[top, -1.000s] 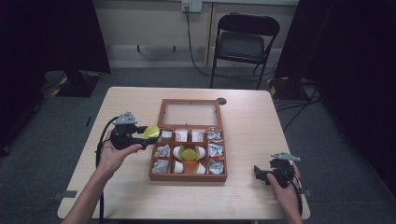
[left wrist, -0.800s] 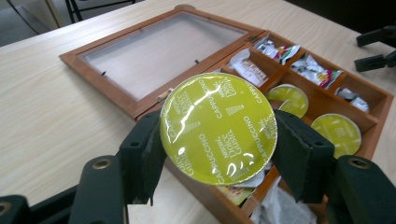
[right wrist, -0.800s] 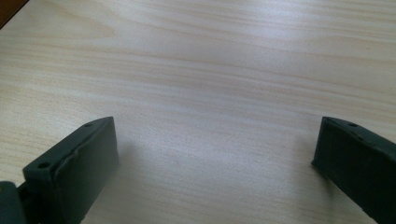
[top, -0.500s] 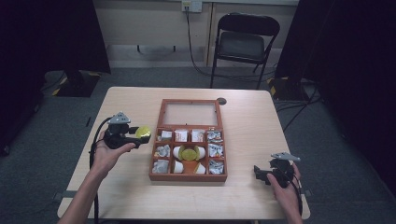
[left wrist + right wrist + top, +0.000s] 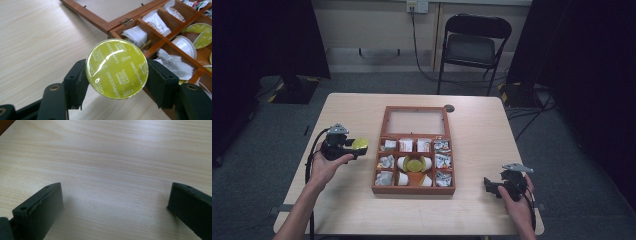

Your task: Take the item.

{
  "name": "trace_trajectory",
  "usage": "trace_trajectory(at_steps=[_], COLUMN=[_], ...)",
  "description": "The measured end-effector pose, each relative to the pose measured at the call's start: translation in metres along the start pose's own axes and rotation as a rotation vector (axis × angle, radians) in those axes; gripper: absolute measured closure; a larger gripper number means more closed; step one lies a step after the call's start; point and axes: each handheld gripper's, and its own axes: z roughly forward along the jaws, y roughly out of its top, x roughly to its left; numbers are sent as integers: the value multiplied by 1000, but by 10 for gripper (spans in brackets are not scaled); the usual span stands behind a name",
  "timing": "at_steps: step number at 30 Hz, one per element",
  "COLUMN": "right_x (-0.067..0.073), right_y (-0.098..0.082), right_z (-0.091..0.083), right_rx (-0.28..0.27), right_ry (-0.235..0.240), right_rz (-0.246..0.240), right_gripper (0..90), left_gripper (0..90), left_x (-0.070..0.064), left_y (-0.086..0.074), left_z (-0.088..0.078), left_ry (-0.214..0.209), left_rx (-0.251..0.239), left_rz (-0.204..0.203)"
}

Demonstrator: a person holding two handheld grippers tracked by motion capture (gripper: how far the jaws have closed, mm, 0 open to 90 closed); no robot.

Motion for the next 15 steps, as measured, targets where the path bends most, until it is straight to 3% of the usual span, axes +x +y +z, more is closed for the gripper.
trace_trajectory(at_steps=[4, 15], right_x=[0, 0], right_y=[0, 0], right_z=[0, 0], right_rx=[0, 1], right_ry=[0, 0], right_rz=[0, 1], right_gripper=[0, 0], left_gripper=[381, 381], left_x=[5, 12], left_y=[-6, -16], left_z=[5, 18], left_ry=[23, 45], left_rx=[5, 54], left_rz=[-23, -26])
